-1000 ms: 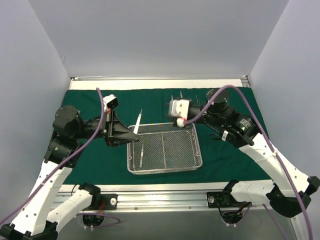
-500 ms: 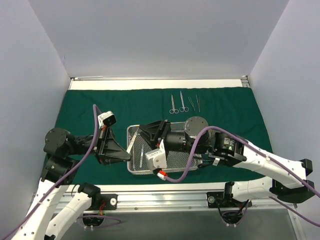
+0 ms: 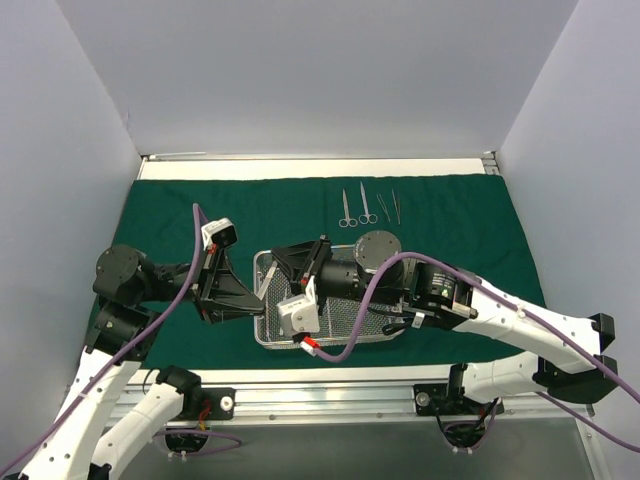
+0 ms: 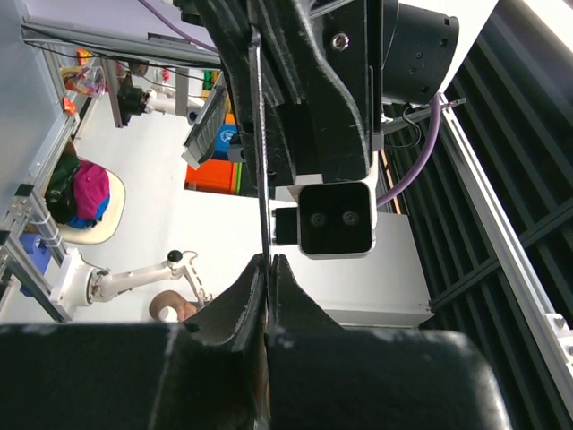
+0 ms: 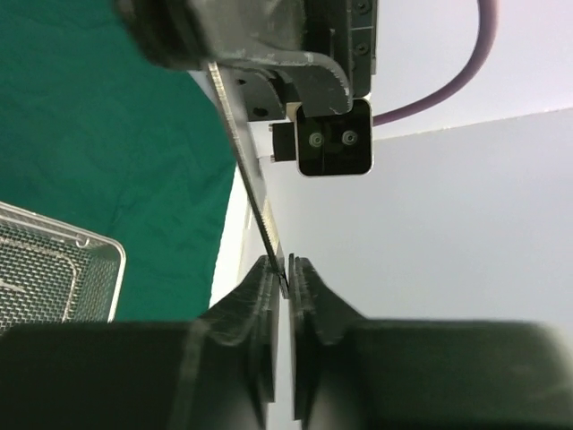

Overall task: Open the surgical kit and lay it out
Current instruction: Place the medical item in the surgical kit.

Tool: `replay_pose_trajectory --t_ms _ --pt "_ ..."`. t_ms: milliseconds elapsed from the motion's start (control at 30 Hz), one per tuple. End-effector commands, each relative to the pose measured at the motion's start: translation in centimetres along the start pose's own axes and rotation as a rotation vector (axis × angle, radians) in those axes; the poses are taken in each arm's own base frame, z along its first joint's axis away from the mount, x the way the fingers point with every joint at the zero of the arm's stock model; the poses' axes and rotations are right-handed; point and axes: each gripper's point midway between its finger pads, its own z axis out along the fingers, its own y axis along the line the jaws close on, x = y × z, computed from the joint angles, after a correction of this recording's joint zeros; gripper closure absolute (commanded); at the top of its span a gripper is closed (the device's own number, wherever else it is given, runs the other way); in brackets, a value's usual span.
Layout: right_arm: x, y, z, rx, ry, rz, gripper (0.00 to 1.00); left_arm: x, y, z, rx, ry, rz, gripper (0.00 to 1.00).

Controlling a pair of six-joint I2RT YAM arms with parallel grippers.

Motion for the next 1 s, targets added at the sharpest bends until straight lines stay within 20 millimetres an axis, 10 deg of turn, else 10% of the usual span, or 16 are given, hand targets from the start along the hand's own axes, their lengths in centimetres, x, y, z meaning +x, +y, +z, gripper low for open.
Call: replay_pose_trajectory --t_ms 0,67,167,233,500,767,967 --pt "-0.9 -3.0 -0.6 0.081 -0.027 0.005 1.00 1.2 -1.8 -0.2 0.024 0.015 0.013 0.98" --pt "-0.4 -2.9 -0.5 0.074 -0.016 0.030 1.00 1.1 -1.8 -0.2 0.025 0.014 0.013 0.98" --pt "1.1 -3.1 -0.6 0.067 -0.001 0.104 1.00 0.5 -2.1 0.0 0.044 -0.019 0.032 0.59" --pt "2.5 -2.2 -0.3 0.023 -0.021 0.155 1.00 0.0 -2.2 0.0 0.051 -0.037 0.059 0.05" --pt "15.7 2.9 -1.4 -0.091 0.097 0.545 1.00 -6.7 0.1 -1.0 -0.018 -0.224 0.121 0.06" --pt "29.0 1.7 3.0 0.193 0.265 1.354 1.00 -15.9 2.8 -4.1 -0.246 -0.422 0.185 0.06" --pt "37.1 5.4 6.1 0.229 0.436 1.709 1.00 -19.2 4.8 -5.5 -0.425 -0.485 0.168 0.06"
